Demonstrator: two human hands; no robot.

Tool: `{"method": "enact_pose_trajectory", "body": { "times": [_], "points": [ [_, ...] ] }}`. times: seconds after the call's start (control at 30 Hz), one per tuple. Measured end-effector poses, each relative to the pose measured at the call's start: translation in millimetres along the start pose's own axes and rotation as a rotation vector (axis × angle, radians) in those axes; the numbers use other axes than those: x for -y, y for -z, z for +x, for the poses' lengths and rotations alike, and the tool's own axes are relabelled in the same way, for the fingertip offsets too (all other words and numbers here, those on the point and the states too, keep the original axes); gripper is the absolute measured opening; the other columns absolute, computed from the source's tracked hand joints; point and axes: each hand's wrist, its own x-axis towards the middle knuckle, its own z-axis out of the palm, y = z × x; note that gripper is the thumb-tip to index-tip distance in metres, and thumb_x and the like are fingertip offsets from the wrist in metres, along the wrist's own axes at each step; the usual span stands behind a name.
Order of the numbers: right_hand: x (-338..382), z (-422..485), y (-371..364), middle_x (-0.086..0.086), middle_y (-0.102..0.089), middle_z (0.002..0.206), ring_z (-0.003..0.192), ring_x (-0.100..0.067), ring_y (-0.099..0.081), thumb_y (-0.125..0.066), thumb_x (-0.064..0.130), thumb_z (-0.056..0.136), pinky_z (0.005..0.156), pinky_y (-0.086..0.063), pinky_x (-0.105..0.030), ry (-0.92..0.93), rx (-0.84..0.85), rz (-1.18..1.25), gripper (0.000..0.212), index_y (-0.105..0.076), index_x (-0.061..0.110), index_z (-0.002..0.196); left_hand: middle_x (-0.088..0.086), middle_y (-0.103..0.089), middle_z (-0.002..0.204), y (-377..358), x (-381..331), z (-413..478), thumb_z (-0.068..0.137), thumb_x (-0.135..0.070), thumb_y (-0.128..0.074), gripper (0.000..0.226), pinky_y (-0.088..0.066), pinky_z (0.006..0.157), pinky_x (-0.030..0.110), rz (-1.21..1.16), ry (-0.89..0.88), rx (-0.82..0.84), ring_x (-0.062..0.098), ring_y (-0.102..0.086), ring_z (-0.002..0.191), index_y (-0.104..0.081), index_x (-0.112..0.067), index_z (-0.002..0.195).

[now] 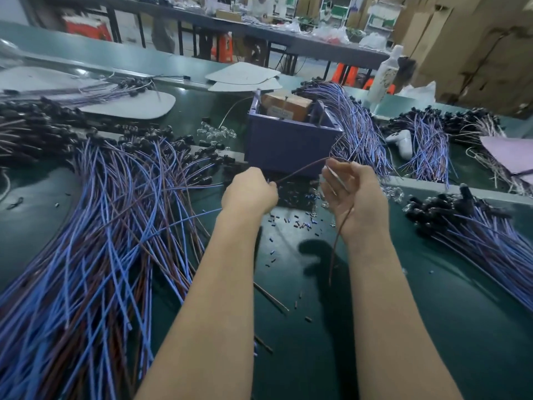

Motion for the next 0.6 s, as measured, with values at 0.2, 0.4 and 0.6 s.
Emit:
{"method": "enact_pose_trajectory", "body": {
  "times": [0.2,0.4,0.6],
  "points": [
    [17,-6,20,-0.002,-0.074,0.084,0.078,-0.014,-0.071,-0.041,0.018,0.096,0.069,-0.057,-0.023,0.019,0.102,0.194,0.025,-0.057,0.013,0.077,0.007,-0.066,0.086,-8,-19,-3,0.094,-0.023,-0.055,0.025,-0.042,0.056,0.025,-0.103,-0.137,0.188,0.02,-0.049,0.061,-0.067,-0.002,0.093],
    [14,-13,28,-0.004,-0.074,0.087,0.084,-0.016,-0.069,-0.038,0.008,0.091,0.075,-0.056,-0.025,-0.066,0.264,-0.374,0.031,-0.054,0.013,0.064,0.006,-0.067,0.083,-4,-62,-10,0.102,-0.031,-0.038,0.037,-0.035,0.047,0.017,-1.16,0.056,0.145,0.004,-0.056,0.043,-0.057,-0.006,0.083],
    [8,-19,25,-0.01,-0.074,0.094,0.092,-0.022,-0.07,-0.032,0.011,0.095,0.083,-0.056,-0.028,-0.159,0.512,-0.321,0.032,-0.047,0.014,0.067,-0.005,-0.045,0.059,22,-87,-23,0.097,-0.019,-0.049,0.025,-0.034,0.051,0.018,-1.302,-0.21,0.25,0.004,-0.036,0.045,-0.062,-0.01,0.077]
  ]
}}
